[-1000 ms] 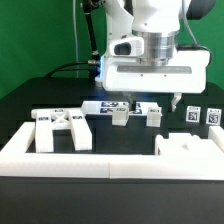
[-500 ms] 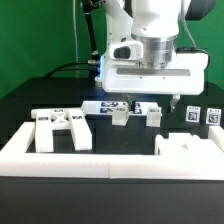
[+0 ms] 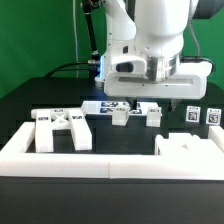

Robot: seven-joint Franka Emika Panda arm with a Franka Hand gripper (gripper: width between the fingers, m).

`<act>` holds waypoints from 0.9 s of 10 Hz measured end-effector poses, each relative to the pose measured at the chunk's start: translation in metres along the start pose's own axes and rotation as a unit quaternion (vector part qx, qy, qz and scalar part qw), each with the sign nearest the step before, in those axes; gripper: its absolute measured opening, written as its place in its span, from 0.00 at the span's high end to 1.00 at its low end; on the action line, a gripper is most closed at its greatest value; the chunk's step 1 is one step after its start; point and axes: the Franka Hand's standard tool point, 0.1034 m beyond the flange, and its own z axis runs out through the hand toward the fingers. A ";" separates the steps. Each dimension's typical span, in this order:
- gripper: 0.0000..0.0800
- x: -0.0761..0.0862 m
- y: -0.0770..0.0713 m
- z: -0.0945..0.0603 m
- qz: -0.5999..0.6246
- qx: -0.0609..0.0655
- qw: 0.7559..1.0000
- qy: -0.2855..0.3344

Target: Assemble chair

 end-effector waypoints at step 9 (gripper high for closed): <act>0.19 -0.001 -0.003 0.031 -0.002 -0.013 0.982 -0.189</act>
Offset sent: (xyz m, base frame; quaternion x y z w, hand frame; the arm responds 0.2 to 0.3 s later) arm -0.0030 0.0045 -0.0015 0.0052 -0.1298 0.0008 0.9915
